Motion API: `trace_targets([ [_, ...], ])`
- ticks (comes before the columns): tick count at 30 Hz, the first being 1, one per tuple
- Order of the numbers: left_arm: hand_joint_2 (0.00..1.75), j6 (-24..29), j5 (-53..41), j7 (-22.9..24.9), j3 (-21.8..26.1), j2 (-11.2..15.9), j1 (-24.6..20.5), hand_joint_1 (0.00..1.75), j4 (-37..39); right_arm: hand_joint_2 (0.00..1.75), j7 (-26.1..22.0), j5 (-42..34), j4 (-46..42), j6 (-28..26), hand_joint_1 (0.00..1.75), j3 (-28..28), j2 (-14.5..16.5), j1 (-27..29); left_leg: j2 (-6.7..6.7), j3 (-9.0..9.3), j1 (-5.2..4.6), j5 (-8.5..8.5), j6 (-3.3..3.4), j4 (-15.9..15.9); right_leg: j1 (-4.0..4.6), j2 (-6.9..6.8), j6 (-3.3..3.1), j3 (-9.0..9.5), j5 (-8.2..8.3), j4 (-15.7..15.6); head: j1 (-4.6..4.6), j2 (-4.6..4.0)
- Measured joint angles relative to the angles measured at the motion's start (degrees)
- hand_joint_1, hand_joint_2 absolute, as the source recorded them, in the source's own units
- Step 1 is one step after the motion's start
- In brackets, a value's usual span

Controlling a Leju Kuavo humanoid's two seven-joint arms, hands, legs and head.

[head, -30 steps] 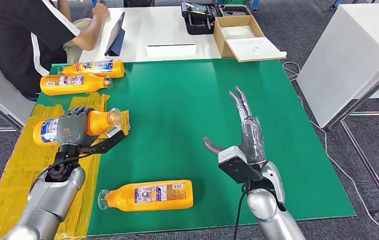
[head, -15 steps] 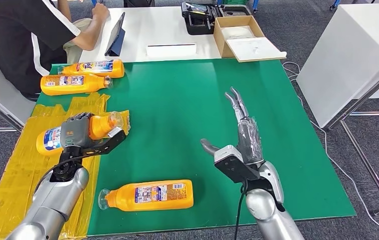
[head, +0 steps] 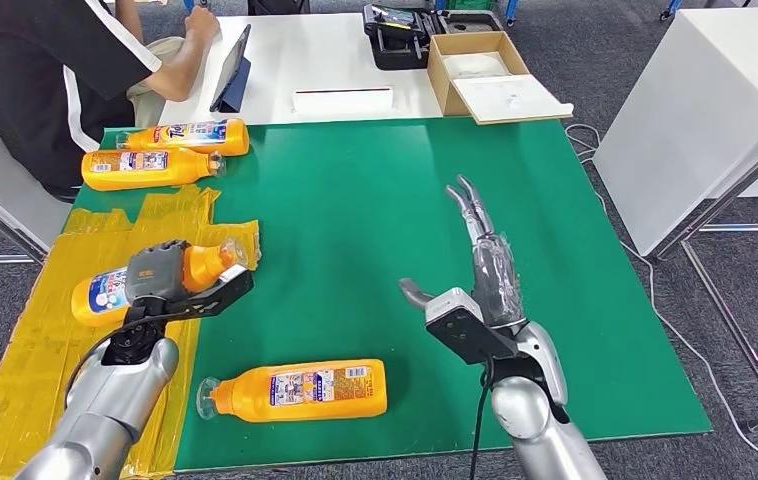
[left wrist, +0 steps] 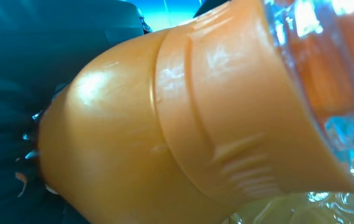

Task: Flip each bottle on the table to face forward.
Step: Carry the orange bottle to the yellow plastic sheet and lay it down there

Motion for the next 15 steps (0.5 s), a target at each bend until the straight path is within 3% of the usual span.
trace_targets([
  [12, 1.75, -4.49, -1.52, 1.65, 0.49, 0.08, -0.77, 1.75, 1.86, 1.75, 0.27, -0.19, 0.06, 0.77, 0.0, -0.05, 0.18, -0.21, 0.0, -0.01, 0.0, 0.0, 0.0, 0.0, 0.0, 0.0, 0.0, 0.01, 0.0, 0.0, 0.0, 0.0],
  [13, 1.75, -5.48, -1.54, 2.04, 0.48, 0.16, -0.83, 1.48, 1.99, 1.75, 0.27, -0.24, 0.12, 0.96, 0.0, -0.05, 0.23, -0.21, 0.0, -0.01, 0.0, 0.0, 0.0, 0.0, 0.0, 0.0, 0.0, 0.01, 0.0, 0.0, -0.01, 0.0],
  [15, 1.75, -7.29, -1.56, 2.57, 0.45, 0.44, -0.85, 0.61, 2.11, 1.75, 0.25, -0.37, 0.34, 1.29, 0.0, -0.05, 0.39, -0.2, 0.0, -0.01, 0.0, 0.0, 0.0, 0.0, 0.0, 0.01, 0.0, 0.01, 0.0, 0.0, -0.01, 0.0],
])
